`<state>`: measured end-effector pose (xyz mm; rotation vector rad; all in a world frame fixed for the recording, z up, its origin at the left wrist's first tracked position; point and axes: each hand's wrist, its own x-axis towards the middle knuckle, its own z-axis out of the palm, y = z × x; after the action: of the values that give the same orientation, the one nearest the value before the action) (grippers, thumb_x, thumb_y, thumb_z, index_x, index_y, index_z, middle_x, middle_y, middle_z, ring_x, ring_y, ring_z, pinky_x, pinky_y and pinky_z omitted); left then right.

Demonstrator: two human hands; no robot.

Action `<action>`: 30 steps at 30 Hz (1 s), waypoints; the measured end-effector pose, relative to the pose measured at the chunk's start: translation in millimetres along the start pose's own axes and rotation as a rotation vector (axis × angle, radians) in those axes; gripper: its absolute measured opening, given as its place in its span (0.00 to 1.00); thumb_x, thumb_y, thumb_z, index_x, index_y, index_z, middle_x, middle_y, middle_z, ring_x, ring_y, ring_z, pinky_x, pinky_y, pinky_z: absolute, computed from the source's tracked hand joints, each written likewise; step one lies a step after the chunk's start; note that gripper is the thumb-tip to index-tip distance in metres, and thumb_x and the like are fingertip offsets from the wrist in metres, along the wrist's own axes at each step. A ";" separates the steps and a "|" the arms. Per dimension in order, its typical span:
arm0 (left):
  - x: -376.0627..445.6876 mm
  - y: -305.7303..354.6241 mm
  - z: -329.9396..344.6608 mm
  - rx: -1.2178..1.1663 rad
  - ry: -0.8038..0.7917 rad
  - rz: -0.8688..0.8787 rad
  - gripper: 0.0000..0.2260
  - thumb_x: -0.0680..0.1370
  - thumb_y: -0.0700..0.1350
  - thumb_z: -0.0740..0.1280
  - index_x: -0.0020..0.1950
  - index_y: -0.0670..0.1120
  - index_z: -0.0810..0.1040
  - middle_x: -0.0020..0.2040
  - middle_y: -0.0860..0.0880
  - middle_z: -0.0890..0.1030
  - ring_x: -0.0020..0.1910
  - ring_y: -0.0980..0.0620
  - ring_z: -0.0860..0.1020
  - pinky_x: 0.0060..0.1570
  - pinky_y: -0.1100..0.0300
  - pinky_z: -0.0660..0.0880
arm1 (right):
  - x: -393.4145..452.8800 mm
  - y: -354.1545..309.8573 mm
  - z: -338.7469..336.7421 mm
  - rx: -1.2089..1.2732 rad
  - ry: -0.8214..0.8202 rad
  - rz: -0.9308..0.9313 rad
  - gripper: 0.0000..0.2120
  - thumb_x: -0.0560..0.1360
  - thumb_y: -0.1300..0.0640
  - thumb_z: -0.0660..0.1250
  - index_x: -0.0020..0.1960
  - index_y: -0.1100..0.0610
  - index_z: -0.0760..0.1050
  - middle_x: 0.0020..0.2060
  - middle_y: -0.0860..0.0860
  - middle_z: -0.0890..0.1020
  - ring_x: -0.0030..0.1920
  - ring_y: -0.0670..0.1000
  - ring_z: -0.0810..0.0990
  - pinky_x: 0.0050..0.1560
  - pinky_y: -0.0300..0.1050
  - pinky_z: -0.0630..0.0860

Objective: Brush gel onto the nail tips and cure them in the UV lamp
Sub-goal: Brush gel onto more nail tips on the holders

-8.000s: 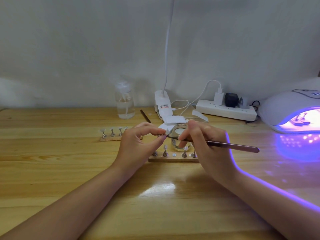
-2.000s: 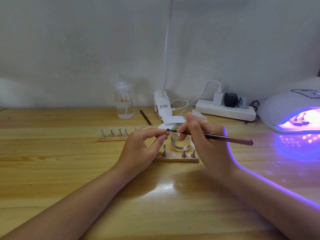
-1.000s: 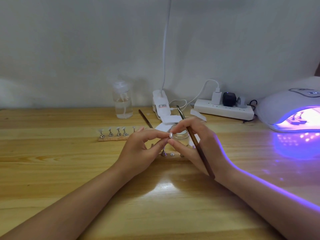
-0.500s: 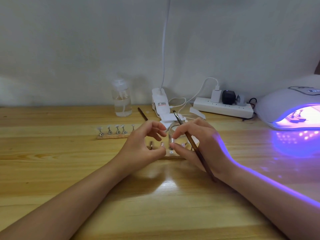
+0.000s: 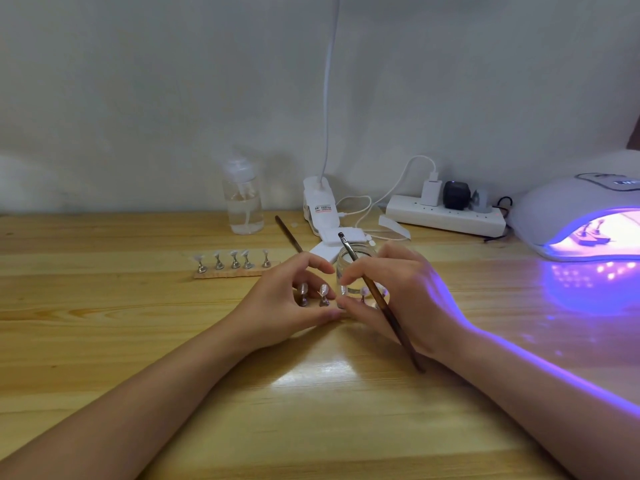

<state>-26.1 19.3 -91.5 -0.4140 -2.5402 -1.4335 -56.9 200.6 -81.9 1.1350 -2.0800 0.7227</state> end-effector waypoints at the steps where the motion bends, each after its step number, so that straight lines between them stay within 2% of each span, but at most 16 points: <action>1: -0.2 0.3 -0.1 -0.010 -0.002 0.001 0.18 0.66 0.41 0.76 0.52 0.51 0.74 0.38 0.53 0.81 0.34 0.63 0.73 0.36 0.71 0.69 | 1.1 0.1 -2.1 -0.001 0.010 -0.020 0.11 0.62 0.55 0.79 0.41 0.56 0.81 0.34 0.34 0.63 0.34 0.43 0.68 0.34 0.37 0.65; 5: 0.5 0.7 -0.2 -0.012 -0.002 0.012 0.18 0.66 0.39 0.76 0.51 0.49 0.74 0.40 0.51 0.82 0.36 0.62 0.75 0.36 0.70 0.71 | 3.2 5.4 -12.1 -0.007 0.059 -0.034 0.09 0.63 0.53 0.75 0.37 0.58 0.80 0.33 0.34 0.62 0.34 0.41 0.63 0.35 0.33 0.60; 9: 0.8 -0.8 -0.4 -0.012 -0.002 0.020 0.18 0.66 0.39 0.76 0.51 0.50 0.74 0.40 0.52 0.81 0.36 0.62 0.75 0.36 0.69 0.71 | 1.0 9.9 -14.7 -0.032 0.001 -0.067 0.10 0.62 0.55 0.77 0.36 0.59 0.79 0.33 0.39 0.65 0.34 0.42 0.64 0.35 0.34 0.60; 15: 0.6 -2.9 -0.5 0.008 0.006 0.032 0.18 0.66 0.40 0.76 0.51 0.51 0.74 0.38 0.55 0.81 0.35 0.64 0.74 0.35 0.71 0.70 | 0.9 11.1 -14.2 0.019 -0.033 -0.089 0.08 0.64 0.58 0.77 0.37 0.58 0.78 0.34 0.31 0.62 0.35 0.41 0.63 0.33 0.34 0.61; 17: 0.4 -3.1 -0.4 0.006 0.007 0.032 0.18 0.66 0.40 0.76 0.50 0.51 0.74 0.38 0.54 0.81 0.34 0.64 0.73 0.35 0.71 0.70 | 0.6 11.4 -13.3 0.028 -0.035 -0.104 0.07 0.64 0.58 0.76 0.38 0.58 0.78 0.33 0.32 0.65 0.35 0.43 0.65 0.32 0.35 0.64; 20: 0.4 -3.3 -0.3 0.002 0.008 0.032 0.17 0.66 0.41 0.76 0.49 0.53 0.74 0.37 0.55 0.81 0.32 0.63 0.73 0.34 0.70 0.70 | 0.1 11.5 -11.7 0.008 -0.053 -0.148 0.07 0.65 0.59 0.76 0.38 0.58 0.79 0.31 0.43 0.77 0.34 0.46 0.70 0.35 0.34 0.64; 22: 0.6 -3.7 0.1 0.005 0.013 0.032 0.17 0.66 0.40 0.76 0.49 0.53 0.74 0.37 0.55 0.81 0.33 0.63 0.74 0.35 0.69 0.71 | 0.2 10.8 -10.8 -0.014 -0.042 -0.169 0.06 0.65 0.59 0.76 0.38 0.58 0.79 0.30 0.46 0.78 0.33 0.47 0.71 0.35 0.34 0.64; 26: -0.5 -1.5 1.1 0.057 0.022 0.063 0.19 0.66 0.41 0.76 0.52 0.53 0.74 0.42 0.56 0.80 0.40 0.62 0.75 0.41 0.68 0.72 | 0.6 5.4 -8.7 0.099 0.074 -0.145 0.06 0.67 0.56 0.74 0.39 0.58 0.79 0.35 0.37 0.71 0.35 0.45 0.72 0.34 0.35 0.69; 28: -2.2 1.8 1.7 0.126 0.045 0.130 0.19 0.66 0.44 0.77 0.52 0.54 0.74 0.48 0.57 0.77 0.47 0.63 0.74 0.48 0.72 0.69 | 0.5 2.3 -5.7 0.152 0.110 -0.112 0.07 0.67 0.55 0.72 0.40 0.58 0.79 0.37 0.35 0.69 0.35 0.46 0.73 0.34 0.39 0.72; 30: -4.9 7.4 1.7 0.142 0.079 0.215 0.17 0.65 0.50 0.75 0.51 0.56 0.76 0.49 0.57 0.77 0.51 0.63 0.73 0.52 0.72 0.66 | -0.1 -0.5 -2.2 0.192 0.142 -0.059 0.06 0.68 0.55 0.72 0.40 0.57 0.79 0.37 0.35 0.71 0.37 0.45 0.73 0.35 0.40 0.72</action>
<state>-19.0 23.8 -87.8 -0.5742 -2.4303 -1.1629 -55.9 202.0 -80.5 1.2063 -1.8829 0.9623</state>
